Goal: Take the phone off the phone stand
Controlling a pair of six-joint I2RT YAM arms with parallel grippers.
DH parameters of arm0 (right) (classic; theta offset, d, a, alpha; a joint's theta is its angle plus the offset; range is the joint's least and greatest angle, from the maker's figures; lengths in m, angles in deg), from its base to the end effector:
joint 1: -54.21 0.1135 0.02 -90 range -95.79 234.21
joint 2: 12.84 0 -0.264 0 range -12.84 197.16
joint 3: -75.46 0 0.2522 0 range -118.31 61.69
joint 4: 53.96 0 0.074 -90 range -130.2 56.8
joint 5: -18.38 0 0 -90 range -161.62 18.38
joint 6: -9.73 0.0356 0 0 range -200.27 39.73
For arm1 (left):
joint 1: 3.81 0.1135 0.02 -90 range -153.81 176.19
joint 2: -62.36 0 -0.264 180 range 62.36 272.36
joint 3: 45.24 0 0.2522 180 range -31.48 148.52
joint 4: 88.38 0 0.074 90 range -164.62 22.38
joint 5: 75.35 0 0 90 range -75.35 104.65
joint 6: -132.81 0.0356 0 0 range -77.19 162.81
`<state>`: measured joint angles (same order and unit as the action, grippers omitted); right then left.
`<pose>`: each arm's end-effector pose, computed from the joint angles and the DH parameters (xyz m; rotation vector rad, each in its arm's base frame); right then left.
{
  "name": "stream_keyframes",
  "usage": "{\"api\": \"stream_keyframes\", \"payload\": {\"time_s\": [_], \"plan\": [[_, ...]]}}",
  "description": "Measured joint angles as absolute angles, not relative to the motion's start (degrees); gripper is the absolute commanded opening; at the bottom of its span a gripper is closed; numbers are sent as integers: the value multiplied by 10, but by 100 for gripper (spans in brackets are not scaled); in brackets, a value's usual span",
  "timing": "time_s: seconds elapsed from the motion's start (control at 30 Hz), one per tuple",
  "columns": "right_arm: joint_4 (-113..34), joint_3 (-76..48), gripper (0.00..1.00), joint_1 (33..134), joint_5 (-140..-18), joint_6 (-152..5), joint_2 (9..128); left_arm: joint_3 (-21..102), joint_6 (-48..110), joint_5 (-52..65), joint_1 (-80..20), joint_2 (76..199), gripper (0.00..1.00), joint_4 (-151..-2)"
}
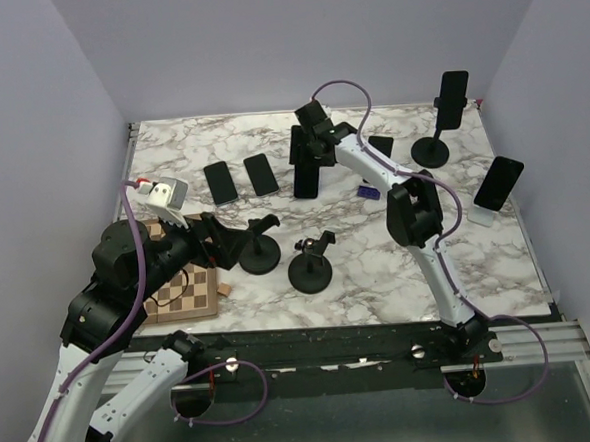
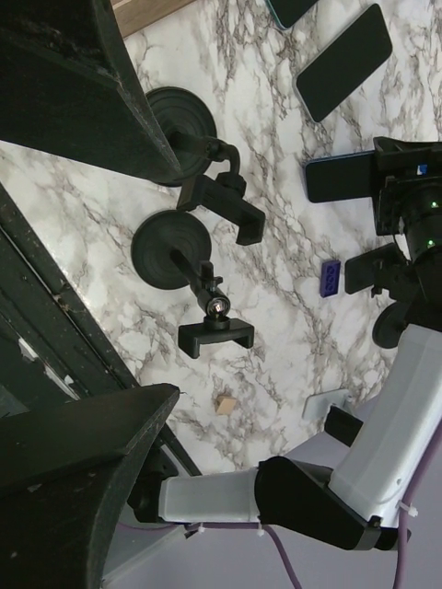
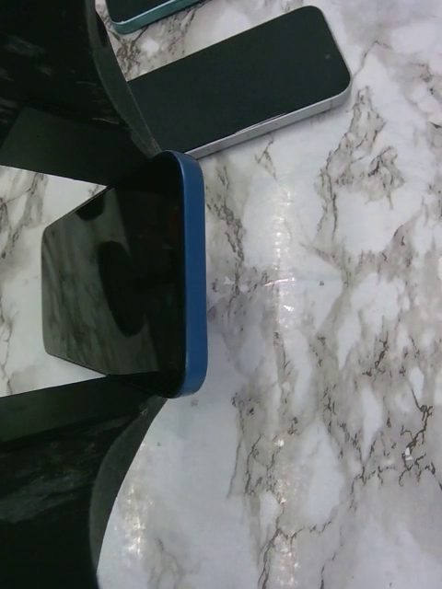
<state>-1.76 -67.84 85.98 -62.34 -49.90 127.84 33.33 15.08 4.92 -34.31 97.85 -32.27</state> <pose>0.4680 0.2831 0.2092 0.0431 2.4422 0.2941 0.0793 -0.0537 0.4144 0.1725 1.8749 -0.8663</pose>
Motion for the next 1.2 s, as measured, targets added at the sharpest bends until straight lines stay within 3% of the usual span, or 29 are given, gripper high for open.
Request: {"api": "stream_keyframes", "payload": {"time_s": [0.83, 1.2], "plan": [[-119, -772, 1, 914, -576, -454, 1401, 331, 151, 49, -343, 979, 98, -329], [-197, -752, 1, 917, -684, -362, 1403, 331, 151, 49, -343, 979, 99, -329]]}}
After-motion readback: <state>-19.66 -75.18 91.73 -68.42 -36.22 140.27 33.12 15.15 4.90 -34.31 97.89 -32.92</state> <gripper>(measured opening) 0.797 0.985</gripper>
